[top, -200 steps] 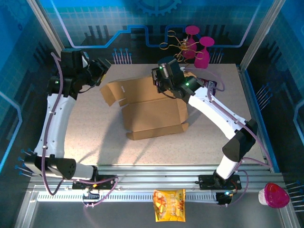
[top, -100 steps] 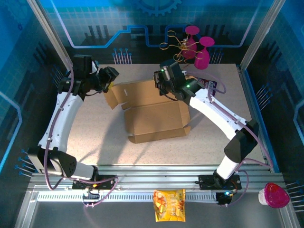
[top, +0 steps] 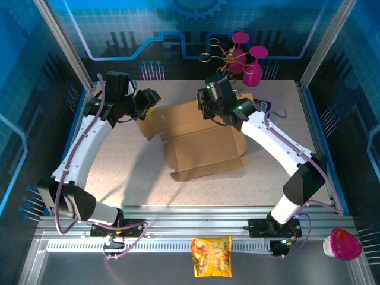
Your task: Fold the paper box
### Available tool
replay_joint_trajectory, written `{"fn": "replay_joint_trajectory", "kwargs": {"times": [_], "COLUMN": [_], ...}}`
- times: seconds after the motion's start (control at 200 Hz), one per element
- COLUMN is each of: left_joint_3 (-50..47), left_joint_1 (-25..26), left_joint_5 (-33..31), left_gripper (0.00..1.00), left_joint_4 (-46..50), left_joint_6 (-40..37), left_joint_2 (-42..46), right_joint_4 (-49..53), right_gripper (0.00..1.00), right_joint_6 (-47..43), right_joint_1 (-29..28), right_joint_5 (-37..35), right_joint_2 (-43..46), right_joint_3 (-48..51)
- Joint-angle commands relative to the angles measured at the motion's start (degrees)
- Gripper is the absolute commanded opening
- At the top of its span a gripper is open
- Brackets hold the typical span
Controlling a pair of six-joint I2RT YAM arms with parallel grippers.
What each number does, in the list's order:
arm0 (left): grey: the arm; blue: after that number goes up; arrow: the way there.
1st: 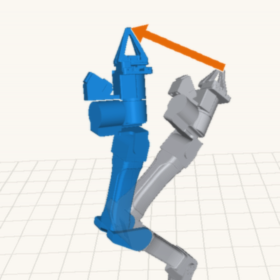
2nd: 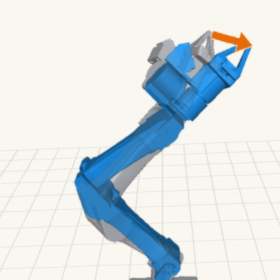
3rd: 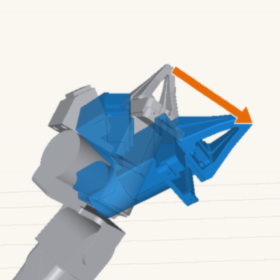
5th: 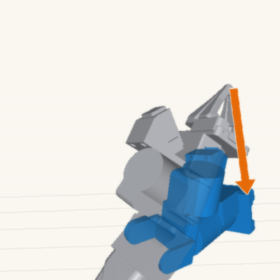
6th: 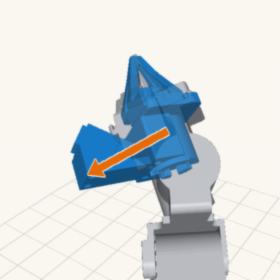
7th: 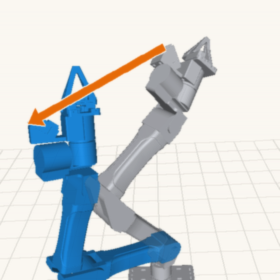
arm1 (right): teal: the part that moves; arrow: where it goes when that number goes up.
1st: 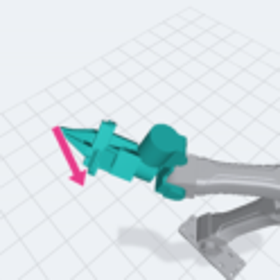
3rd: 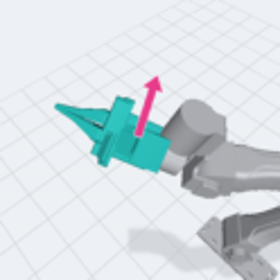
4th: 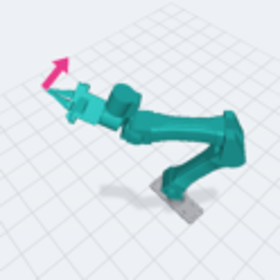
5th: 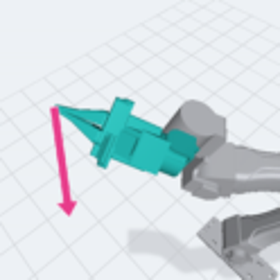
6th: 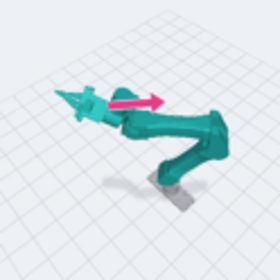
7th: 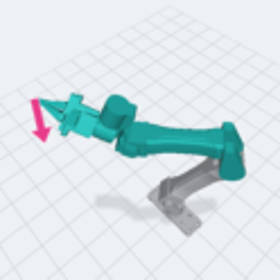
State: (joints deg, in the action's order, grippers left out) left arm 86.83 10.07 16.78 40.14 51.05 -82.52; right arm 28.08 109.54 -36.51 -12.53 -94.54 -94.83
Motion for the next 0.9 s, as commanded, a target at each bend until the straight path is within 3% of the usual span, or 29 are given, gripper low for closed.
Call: {"fn": "replay_joint_trajectory", "kwargs": {"times": [0.0, 0.205, 0.325, 0.445, 0.896], "left_joint_3": [1.8, 11.6, 15.1, 14.2, 12.1], "left_joint_1": [0.8, 0.6, 0.5, 1.2, 5.2], "left_joint_5": [-2.5, -8.3, -6.6, -2.4, -0.9], "left_gripper": [0.53, 0.57, 0.58, 0.58, 0.56], "left_joint_4": [3.2, 11.3, 14.6, 14.9, 11.1], "left_joint_6": [-0.7, -3.6, -3.8, -1.4, 0.9], "left_joint_2": [0.5, 1.5, 0.6, -0.2, -1.8], "right_joint_4": [0.8, 15.8, 21.7, 21.6, 20.6], "right_gripper": [0.0, 0.0, 0.0, 0.0, 0.0], "right_joint_6": [1.6, 1.4, 1.7, 2.6, 3.3], "right_joint_1": [1.2, 3.7, 4.5, 5.0, 5.7], "right_joint_5": [1.9, 6.7, 8.2, 9.1, 9.6], "right_joint_2": [3.3, 3.6, 3.9, 4.5, 5.1], "right_joint_3": [-1.1, -8.1, -10.5, -9.7, -9.6]}}
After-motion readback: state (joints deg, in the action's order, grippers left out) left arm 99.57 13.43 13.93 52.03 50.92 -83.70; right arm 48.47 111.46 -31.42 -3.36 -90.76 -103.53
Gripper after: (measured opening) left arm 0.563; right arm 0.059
